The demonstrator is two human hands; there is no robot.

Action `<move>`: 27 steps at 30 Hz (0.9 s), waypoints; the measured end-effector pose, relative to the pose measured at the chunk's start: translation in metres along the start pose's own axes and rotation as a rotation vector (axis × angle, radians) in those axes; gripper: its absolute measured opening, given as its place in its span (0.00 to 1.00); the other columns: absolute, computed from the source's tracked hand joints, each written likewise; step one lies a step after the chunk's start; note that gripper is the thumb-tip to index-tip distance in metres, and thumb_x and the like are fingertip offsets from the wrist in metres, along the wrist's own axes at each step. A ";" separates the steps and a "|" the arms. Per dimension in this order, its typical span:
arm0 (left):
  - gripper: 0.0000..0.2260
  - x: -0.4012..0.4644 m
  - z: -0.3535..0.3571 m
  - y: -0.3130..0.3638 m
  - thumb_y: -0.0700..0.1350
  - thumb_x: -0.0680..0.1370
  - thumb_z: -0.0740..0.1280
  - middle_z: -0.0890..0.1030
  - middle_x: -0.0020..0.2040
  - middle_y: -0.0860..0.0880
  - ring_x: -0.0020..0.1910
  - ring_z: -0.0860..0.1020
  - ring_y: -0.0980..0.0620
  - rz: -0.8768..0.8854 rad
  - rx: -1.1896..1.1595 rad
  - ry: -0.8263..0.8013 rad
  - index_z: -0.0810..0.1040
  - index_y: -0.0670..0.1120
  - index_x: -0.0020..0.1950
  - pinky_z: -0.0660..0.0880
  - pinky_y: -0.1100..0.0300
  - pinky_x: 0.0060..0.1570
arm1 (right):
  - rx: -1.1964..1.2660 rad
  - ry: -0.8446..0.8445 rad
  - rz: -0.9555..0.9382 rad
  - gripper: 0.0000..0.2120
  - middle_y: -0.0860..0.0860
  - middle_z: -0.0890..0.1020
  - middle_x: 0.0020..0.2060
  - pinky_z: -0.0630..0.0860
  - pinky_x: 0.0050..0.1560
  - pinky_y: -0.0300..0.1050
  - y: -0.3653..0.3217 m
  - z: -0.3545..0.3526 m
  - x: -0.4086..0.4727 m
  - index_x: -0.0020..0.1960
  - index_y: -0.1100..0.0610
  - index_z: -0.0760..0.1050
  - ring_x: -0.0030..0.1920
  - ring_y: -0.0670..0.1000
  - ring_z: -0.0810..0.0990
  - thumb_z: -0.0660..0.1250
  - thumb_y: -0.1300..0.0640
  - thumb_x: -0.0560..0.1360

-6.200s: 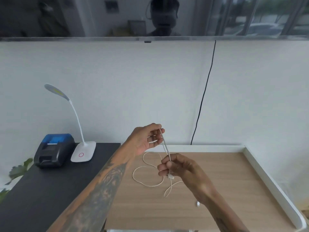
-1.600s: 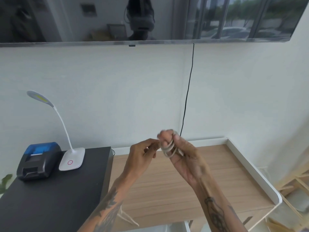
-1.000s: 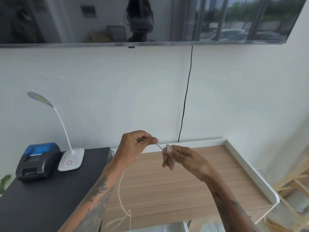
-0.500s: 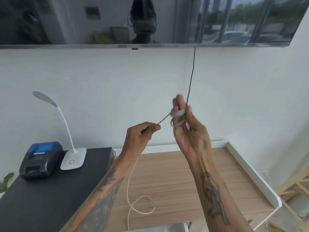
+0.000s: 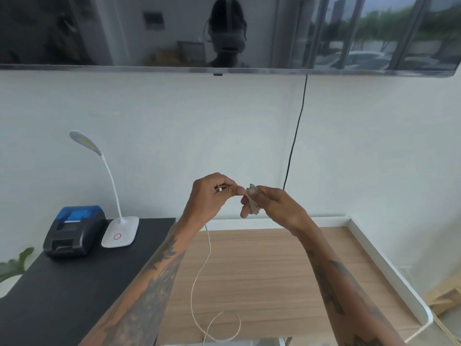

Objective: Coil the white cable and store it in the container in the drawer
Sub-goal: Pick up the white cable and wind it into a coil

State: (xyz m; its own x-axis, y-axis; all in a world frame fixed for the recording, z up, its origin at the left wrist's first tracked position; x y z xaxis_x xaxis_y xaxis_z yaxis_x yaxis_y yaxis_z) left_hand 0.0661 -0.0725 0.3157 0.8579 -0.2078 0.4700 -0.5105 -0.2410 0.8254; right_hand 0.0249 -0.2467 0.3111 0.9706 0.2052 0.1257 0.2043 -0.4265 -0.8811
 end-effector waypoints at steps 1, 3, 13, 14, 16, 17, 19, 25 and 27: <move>0.04 0.001 0.001 0.001 0.50 0.71 0.78 0.84 0.39 0.47 0.36 0.76 0.53 0.013 -0.001 0.003 0.85 0.54 0.38 0.71 0.63 0.37 | 0.109 -0.030 -0.002 0.20 0.48 0.88 0.40 0.73 0.56 0.43 0.001 -0.002 -0.002 0.45 0.58 0.81 0.50 0.48 0.82 0.57 0.48 0.84; 0.09 0.003 0.002 0.005 0.55 0.69 0.76 0.84 0.38 0.48 0.35 0.76 0.55 0.014 -0.048 0.003 0.86 0.50 0.39 0.72 0.62 0.36 | 0.318 -0.063 -0.008 0.17 0.51 0.87 0.40 0.73 0.59 0.46 0.001 -0.007 -0.005 0.48 0.57 0.81 0.50 0.52 0.81 0.58 0.50 0.84; 0.16 -0.004 0.024 0.009 0.56 0.78 0.69 0.84 0.31 0.48 0.23 0.74 0.50 -0.086 -0.241 -0.124 0.84 0.44 0.42 0.73 0.60 0.30 | 1.457 -0.089 -0.148 0.17 0.56 0.85 0.44 0.80 0.51 0.43 -0.029 -0.015 -0.014 0.48 0.65 0.83 0.47 0.53 0.85 0.57 0.59 0.83; 0.14 -0.005 0.027 0.010 0.54 0.79 0.69 0.84 0.30 0.48 0.23 0.74 0.50 -0.096 -0.242 -0.137 0.84 0.44 0.42 0.73 0.61 0.29 | 1.521 -0.006 -0.158 0.18 0.56 0.86 0.48 0.80 0.54 0.42 -0.031 -0.016 -0.011 0.49 0.65 0.84 0.51 0.53 0.85 0.57 0.60 0.83; 0.11 -0.004 0.034 0.014 0.50 0.81 0.68 0.83 0.30 0.48 0.21 0.74 0.50 -0.127 -0.246 -0.178 0.84 0.45 0.44 0.72 0.60 0.27 | 1.309 0.207 -0.190 0.19 0.52 0.86 0.55 0.75 0.62 0.41 -0.035 -0.015 -0.004 0.51 0.60 0.86 0.61 0.49 0.82 0.57 0.59 0.84; 0.09 -0.004 0.038 0.016 0.48 0.82 0.67 0.83 0.30 0.49 0.21 0.74 0.50 -0.148 -0.243 -0.205 0.83 0.45 0.45 0.71 0.59 0.26 | 1.059 0.324 -0.201 0.18 0.50 0.85 0.57 0.72 0.63 0.38 -0.039 -0.012 -0.003 0.51 0.56 0.86 0.64 0.45 0.80 0.57 0.57 0.84; 0.09 -0.003 0.041 0.021 0.47 0.82 0.66 0.82 0.30 0.49 0.20 0.73 0.50 -0.182 -0.225 -0.257 0.82 0.46 0.45 0.69 0.59 0.25 | 0.527 0.547 -0.206 0.14 0.46 0.85 0.57 0.73 0.55 0.29 -0.042 -0.010 0.000 0.49 0.53 0.83 0.62 0.38 0.78 0.59 0.53 0.83; 0.12 -0.005 0.030 0.020 0.46 0.84 0.62 0.74 0.28 0.50 0.18 0.67 0.54 -0.250 -0.137 -0.302 0.81 0.42 0.47 0.66 0.62 0.22 | -0.432 0.419 -0.163 0.09 0.53 0.84 0.39 0.78 0.34 0.49 -0.029 -0.017 0.014 0.42 0.62 0.69 0.34 0.48 0.83 0.57 0.63 0.80; 0.14 -0.006 0.026 0.020 0.47 0.84 0.62 0.71 0.27 0.49 0.17 0.66 0.55 -0.256 -0.099 -0.308 0.81 0.40 0.47 0.65 0.63 0.21 | -0.496 0.330 -0.101 0.12 0.48 0.84 0.31 0.74 0.29 0.42 -0.026 -0.018 0.010 0.38 0.60 0.70 0.26 0.43 0.77 0.56 0.61 0.79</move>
State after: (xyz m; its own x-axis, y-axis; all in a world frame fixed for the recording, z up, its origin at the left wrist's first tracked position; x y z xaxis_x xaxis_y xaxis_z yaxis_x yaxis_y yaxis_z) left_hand 0.0494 -0.1005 0.3210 0.8913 -0.4305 0.1422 -0.2619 -0.2328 0.9366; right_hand 0.0318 -0.2493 0.3433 0.9153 0.0158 0.4025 0.2553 -0.7956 -0.5494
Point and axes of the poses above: each hand's wrist, its own x-axis towards the middle knuckle, its own z-axis out of the palm, y = z × x, the point moved 3 cm from there along x, towards the middle knuckle
